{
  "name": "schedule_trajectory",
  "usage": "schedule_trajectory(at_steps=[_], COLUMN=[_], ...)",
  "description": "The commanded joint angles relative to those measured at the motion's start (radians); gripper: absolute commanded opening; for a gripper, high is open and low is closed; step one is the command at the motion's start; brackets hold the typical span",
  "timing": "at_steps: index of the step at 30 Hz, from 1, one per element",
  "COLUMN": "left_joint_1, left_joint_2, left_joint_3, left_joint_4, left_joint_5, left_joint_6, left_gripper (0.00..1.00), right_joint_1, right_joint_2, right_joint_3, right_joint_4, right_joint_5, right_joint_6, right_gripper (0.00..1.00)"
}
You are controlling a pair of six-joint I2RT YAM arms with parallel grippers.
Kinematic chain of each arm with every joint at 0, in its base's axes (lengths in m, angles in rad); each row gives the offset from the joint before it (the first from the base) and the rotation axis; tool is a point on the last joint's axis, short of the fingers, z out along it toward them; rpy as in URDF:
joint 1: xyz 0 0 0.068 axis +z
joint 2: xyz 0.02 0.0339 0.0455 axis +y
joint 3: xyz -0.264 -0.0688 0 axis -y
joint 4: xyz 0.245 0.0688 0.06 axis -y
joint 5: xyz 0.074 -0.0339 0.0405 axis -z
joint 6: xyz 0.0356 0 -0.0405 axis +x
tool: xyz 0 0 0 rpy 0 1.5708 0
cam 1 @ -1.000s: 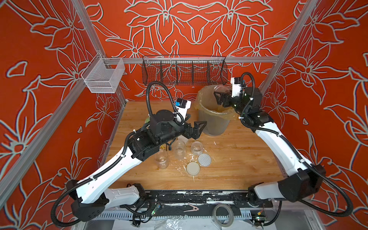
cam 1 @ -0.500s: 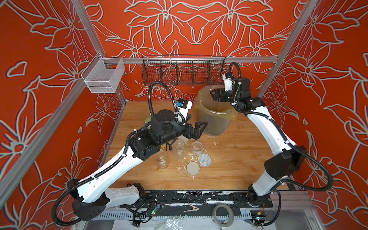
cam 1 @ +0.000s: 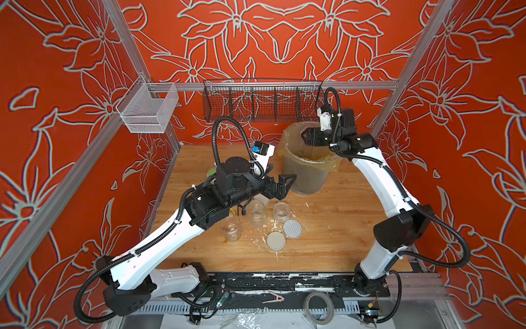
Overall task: Empty moldy tea leaves from jars
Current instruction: Pour the moldy tea leaves from the jar into the trash bin.
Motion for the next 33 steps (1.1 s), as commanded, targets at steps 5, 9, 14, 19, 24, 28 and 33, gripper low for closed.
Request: schedule_trajectory(at_steps=[5,9,14,19,24,28,33], left_joint_1=[-0.005,-0.005,-0.006,-0.006,-0.005,-0.005,-0.005], left_joint_2=[0.004,0.004,0.005,0.008,0.008,0.008,0.010], left_joint_3=[0.011,0.011,0.011,0.018,0.005,0.007,0.007], left_joint_4=[0.008,0.007,0.006,-0.001,0.007,0.006,0.009], left_joint_5=[0.001,0.003,0.004,0.006,0.005,0.008,0.010], left_joint_6=[0.010,0.010,0.008,0.009,0.008,0.006,0.005], left_gripper=[0.97,0.97,0.97,0.97,0.97,0.98,0.97], right_joint_1=[-0.002,-0.001,0.001,0.004,0.006,0.007,0.007], right_joint_2=[0.042,0.090,0.140,0.166,0.131,0.082,0.010], right_joint_3=[0.129,0.187,0.224,0.261,0.232,0.181,0.101], right_joint_4=[-0.100,-0.158,-0.190,-0.231,-0.211,-0.171,-0.101], right_joint_5=[0.034,0.039,0.006,0.019,0.025,0.025,0.034], right_joint_6=[0.018,0.007,0.002,-0.015,-0.014,-0.008,0.004], right_gripper=[0.18,0.18,0.19,0.19,0.19,0.19,0.19])
